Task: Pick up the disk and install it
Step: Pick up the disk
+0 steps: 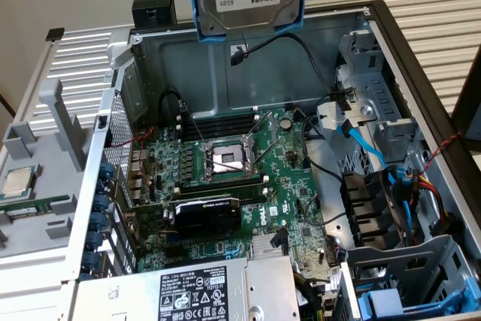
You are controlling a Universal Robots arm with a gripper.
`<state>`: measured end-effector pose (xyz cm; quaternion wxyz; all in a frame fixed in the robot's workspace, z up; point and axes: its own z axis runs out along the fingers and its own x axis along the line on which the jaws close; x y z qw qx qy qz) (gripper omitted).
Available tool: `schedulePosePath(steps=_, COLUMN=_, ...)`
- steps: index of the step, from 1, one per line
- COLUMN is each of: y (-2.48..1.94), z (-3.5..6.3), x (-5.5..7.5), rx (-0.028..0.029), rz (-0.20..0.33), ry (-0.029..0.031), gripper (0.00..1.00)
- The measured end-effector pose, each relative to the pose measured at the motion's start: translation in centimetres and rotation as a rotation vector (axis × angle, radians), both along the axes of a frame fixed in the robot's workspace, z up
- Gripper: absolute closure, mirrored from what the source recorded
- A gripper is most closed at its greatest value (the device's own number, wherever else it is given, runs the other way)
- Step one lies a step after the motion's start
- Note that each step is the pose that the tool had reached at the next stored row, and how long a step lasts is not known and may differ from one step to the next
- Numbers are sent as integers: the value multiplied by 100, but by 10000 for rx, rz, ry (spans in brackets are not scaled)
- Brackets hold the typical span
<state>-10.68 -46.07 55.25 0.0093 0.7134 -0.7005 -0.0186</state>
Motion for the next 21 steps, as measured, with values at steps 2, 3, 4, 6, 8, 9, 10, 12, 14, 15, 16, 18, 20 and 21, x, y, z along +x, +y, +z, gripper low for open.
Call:
schedulePosePath(steps=2, y=-21, z=13, x=48, rx=-1, rz=1, ry=2, gripper=63)
schedulePosePath(steps=3, y=-34, z=17, x=59, rx=-1, rz=1, ry=3, gripper=63)
schedulePosePath(steps=4, y=-48, z=20, x=67, rx=-1, rz=0, ry=2, gripper=63)
schedulePosePath(steps=6, y=-78, z=25, x=81, rx=-2, rz=-3, ry=3, gripper=63)
schedulePosePath(steps=8, y=-115, z=28, x=94, rx=-1, rz=-4, ry=3, gripper=63)
schedulePosePath(steps=9, y=-133, z=30, x=101, rx=-1, rz=-5, ry=2, gripper=63)
schedulePosePath(steps=10, y=-152, z=31, x=108, rx=0, rz=-5, ry=2, gripper=63)
schedulePosePath(steps=12, y=-191, z=36, x=127, rx=-1, rz=-5, ry=3, gripper=63)
schedulePosePath(steps=14, y=-228, z=43, x=155, rx=-1, rz=-5, ry=2, gripper=63)
schedulePosePath(steps=15, y=-242, z=48, x=175, rx=-1, rz=-5, ry=4, gripper=63)
schedulePosePath(steps=16, y=-255, z=53, x=199, rx=-1, rz=-5, ry=6, gripper=63)
schedulePosePath(steps=18, y=-271, z=64, x=256, rx=-1, rz=-4, ry=9, gripper=63)
schedulePosePath(steps=20, y=-287, z=81, x=318, rx=0, rz=-5, ry=15, gripper=63)
schedulePosePath(steps=21, y=-295, z=91, x=351, rx=0, rz=-5, ry=20, gripper=63)
